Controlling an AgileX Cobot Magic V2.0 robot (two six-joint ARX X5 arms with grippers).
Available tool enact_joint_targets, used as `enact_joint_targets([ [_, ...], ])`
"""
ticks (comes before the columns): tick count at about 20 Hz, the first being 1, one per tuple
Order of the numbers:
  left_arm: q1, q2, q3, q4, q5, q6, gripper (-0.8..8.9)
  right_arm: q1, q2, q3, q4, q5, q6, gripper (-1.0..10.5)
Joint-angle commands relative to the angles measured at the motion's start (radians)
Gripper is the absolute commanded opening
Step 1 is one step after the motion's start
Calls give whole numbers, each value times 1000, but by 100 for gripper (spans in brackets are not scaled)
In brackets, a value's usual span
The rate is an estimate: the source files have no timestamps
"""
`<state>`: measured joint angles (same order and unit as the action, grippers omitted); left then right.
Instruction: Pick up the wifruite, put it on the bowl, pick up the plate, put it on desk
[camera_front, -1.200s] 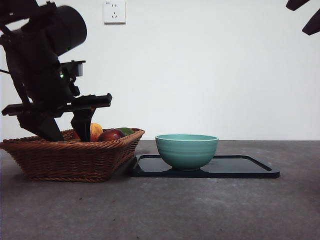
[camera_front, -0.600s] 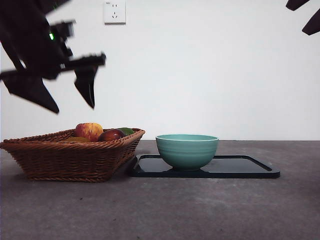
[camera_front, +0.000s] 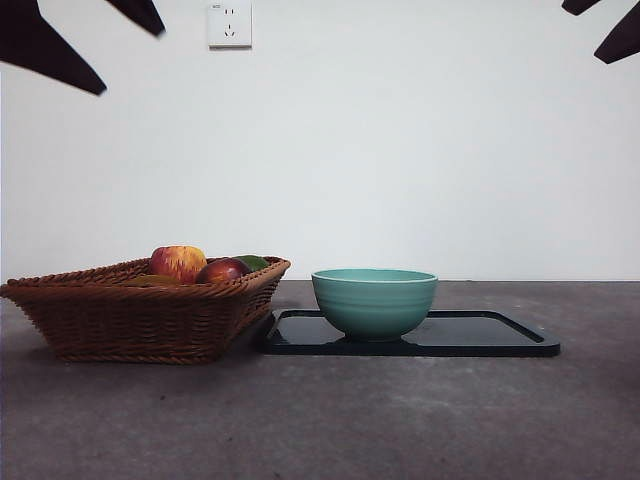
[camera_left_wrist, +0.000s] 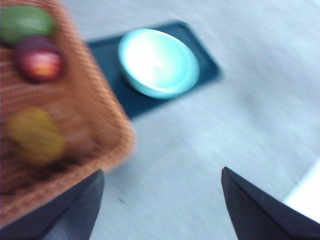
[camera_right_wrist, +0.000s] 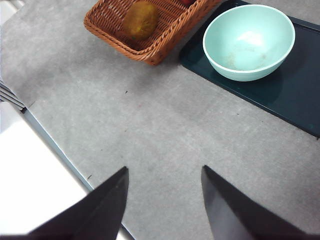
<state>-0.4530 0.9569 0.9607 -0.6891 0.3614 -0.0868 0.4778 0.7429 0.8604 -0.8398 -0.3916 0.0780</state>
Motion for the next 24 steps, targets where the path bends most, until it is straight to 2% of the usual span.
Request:
enact_joint_targets([
  [1, -5, -21, 9, -42, 57, 98, 371, 7, 7, 5, 9, -1, -6, 231],
  [4, -6, -42, 9, -97, 94, 151, 371, 7, 7, 5, 9, -1, 1, 231],
  [8, -5, -42, 9, -101, 94, 154, 371, 7, 7, 5, 9, 2, 33, 231],
  [11, -5, -42, 9, -97, 93, 155, 371, 6, 11, 5, 44, 68, 145, 231],
  [14, -5, -42, 9, -89, 93, 156, 371, -2, 50, 10, 153, 101, 237, 232],
  [19, -5, -42, 9, -73, 93, 155, 371, -53, 255, 109, 212, 131, 248, 250],
  [24, -5, -42, 9, -74, 93, 155, 372, -105, 543, 291, 219, 131, 201, 257],
])
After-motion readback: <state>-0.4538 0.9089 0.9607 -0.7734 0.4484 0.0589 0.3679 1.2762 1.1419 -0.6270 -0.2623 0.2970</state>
